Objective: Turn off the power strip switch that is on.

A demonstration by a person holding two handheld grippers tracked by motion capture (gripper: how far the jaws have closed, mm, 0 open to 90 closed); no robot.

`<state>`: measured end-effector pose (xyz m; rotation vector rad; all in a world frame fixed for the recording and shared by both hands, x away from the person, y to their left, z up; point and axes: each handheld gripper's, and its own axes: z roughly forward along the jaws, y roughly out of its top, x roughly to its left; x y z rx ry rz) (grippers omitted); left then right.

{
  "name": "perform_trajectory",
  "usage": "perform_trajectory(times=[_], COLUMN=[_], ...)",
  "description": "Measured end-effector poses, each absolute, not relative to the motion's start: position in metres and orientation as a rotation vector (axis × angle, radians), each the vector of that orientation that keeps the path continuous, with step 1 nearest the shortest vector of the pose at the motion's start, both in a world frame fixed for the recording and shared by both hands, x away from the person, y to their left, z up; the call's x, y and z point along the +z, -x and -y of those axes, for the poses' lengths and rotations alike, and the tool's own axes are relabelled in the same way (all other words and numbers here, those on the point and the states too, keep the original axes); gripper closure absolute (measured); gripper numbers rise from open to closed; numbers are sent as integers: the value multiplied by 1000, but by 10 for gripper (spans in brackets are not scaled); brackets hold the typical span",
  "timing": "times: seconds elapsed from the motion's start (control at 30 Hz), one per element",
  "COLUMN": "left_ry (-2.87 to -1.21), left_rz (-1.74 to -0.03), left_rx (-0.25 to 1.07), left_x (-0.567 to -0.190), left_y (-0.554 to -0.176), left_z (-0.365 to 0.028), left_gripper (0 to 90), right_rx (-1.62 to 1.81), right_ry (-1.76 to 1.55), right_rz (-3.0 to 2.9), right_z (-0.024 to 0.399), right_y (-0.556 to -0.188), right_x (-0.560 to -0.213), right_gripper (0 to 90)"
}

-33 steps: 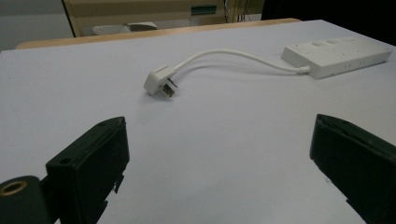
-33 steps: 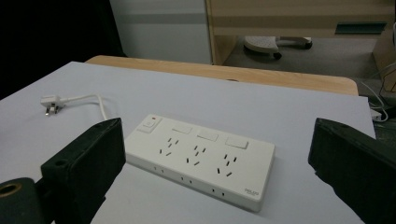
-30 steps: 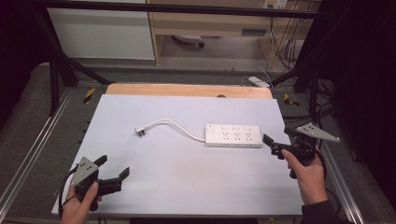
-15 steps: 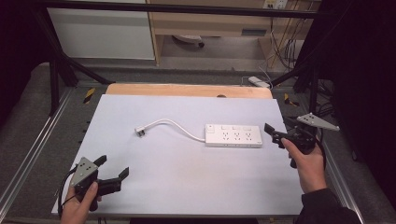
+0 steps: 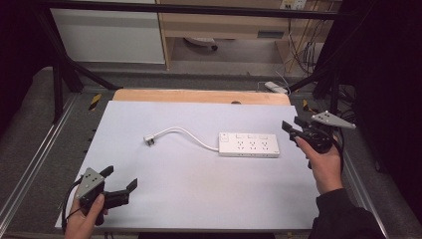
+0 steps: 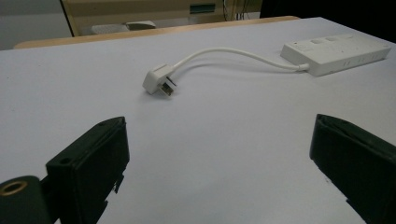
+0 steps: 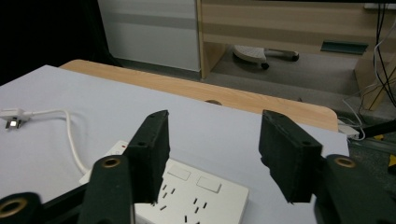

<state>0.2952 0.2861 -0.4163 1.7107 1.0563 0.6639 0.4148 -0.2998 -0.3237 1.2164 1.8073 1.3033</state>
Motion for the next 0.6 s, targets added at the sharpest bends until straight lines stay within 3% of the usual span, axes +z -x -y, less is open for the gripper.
perform_trajectory(times=[0.33, 0.6], left_ry=[-1713, -1722], left_rz=[-1056, -1053], left_rx=[663, 664], left_x=[-416, -417], left_y=[-295, -296], left_z=[-286, -287], left_gripper=[46, 46], right_rx=[1294, 1292], right_ry=[-1169, -1158], right_rz=[-1791, -1788], right_z=[298, 298], right_y=[-428, -436], right_x=[-322, -321], right_gripper=[764, 874])
